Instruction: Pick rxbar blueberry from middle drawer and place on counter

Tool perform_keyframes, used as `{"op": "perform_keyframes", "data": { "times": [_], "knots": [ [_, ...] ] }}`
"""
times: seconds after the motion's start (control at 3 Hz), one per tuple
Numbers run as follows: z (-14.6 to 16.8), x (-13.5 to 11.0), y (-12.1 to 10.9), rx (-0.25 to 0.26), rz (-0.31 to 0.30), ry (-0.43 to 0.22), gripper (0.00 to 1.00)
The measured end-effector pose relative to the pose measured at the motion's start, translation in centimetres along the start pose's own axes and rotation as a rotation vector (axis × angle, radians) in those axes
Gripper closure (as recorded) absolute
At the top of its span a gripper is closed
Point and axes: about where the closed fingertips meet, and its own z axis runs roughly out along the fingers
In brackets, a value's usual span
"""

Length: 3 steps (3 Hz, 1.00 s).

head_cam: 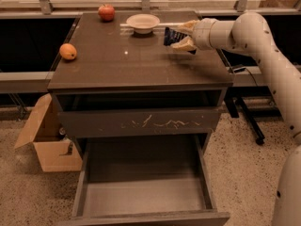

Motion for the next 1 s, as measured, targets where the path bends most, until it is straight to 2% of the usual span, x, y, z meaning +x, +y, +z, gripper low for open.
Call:
{"op": "perform_keyframes", "data": {
  "times": [0.67,1.0],
  "knots": [
    [-0.1,1.0,-1.2,0.012,0.013,-0.005,0.03],
    [-1.5,0.2,-2.5,0.046,-0.015,-0.023,0.00]
  ]
}}
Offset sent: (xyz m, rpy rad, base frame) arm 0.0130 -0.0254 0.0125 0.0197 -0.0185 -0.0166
